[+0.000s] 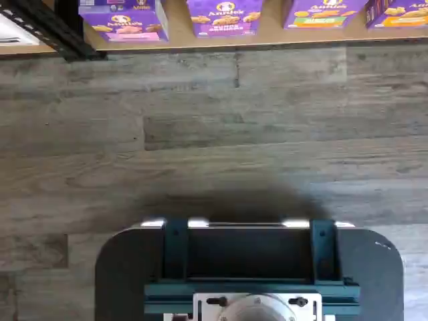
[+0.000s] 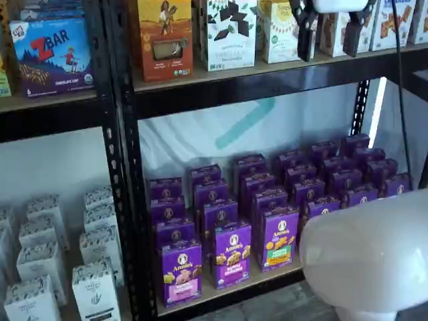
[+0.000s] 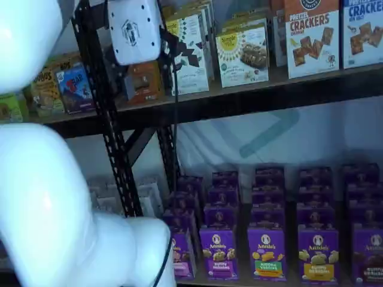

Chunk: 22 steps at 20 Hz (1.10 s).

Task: Pick up the purple box with a pink patch in the middle, on the bottom shelf, the first box from the left

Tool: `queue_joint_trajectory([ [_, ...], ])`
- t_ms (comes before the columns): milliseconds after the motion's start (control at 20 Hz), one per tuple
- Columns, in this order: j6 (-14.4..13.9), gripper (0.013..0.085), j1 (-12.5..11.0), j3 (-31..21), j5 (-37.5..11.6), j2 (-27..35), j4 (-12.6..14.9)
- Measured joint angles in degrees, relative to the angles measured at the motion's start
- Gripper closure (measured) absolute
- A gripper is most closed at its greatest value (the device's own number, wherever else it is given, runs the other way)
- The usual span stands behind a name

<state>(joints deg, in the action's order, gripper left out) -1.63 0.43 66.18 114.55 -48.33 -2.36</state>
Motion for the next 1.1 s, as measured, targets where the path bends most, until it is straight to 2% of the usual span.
queue_joint_trajectory([
  [150,1.39,0.013,-2.34,-1.83,-3.31,-1.99,-2.5],
  [400,1.86,0.013,-2.78,-2.64,-4.59,-2.07,-2.83],
  [850,1.11,0.013,-1.25,-6.81,-9.69,-2.2,-1.29],
  [1100,0.94,0.013,-0.92,-10.37,-13.62,-2.12,-1.3],
])
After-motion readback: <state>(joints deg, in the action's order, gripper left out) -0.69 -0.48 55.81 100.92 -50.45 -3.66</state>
